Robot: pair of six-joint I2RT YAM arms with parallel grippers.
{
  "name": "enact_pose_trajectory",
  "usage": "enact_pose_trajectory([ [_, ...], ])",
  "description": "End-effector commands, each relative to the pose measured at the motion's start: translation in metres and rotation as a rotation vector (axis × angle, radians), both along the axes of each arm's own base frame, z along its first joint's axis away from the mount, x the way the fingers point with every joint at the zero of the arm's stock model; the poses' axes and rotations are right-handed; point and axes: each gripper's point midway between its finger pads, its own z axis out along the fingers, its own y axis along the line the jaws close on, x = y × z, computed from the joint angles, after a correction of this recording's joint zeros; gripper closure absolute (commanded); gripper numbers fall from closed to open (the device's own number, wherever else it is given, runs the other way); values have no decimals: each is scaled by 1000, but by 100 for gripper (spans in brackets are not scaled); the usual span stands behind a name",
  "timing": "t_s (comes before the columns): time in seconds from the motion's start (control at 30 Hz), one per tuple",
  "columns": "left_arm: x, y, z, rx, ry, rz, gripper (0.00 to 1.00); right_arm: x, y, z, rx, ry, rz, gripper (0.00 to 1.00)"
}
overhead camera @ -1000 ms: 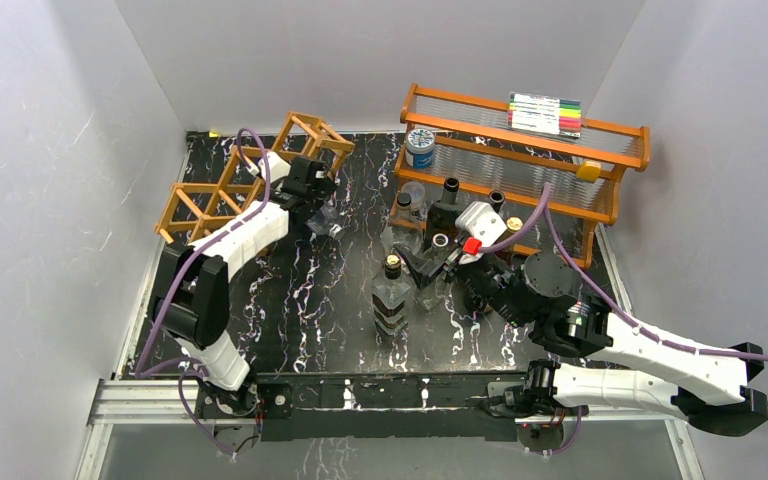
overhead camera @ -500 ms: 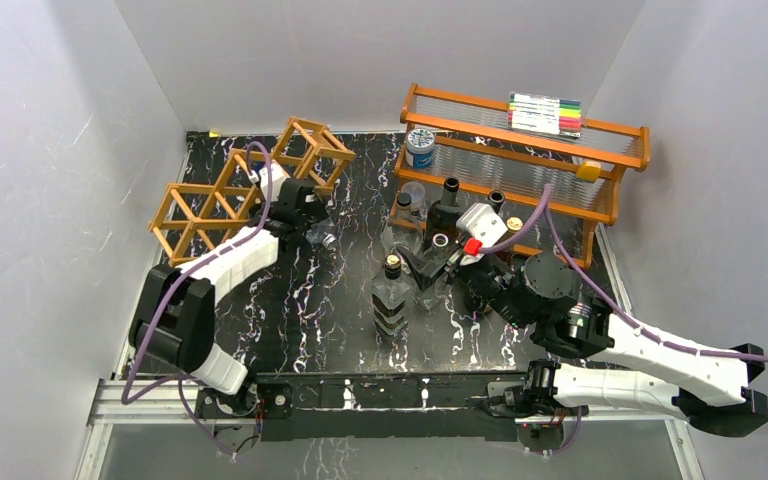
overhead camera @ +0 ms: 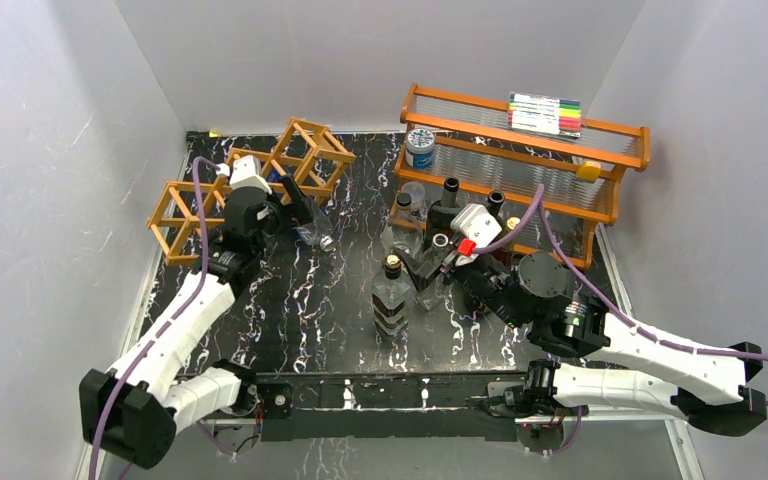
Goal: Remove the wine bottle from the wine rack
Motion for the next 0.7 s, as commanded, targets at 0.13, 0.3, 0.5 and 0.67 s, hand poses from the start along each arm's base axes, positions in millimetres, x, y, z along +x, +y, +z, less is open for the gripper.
enact_pose_trajectory([
  [0.13,-25,40,-6,223,-2,30,5,-1,2,13,53,-13,12,2],
  [0.3,-4,59,-10,229,31,19,10,-1,2,14,53,-22,8,2],
  [0.5,31,98,-18,191,28,89,13,-1,2,13,51,-15,11,2],
  [0.67,64,115,-8,224,25,86,13,-1,0,11,42,-3,4,2],
])
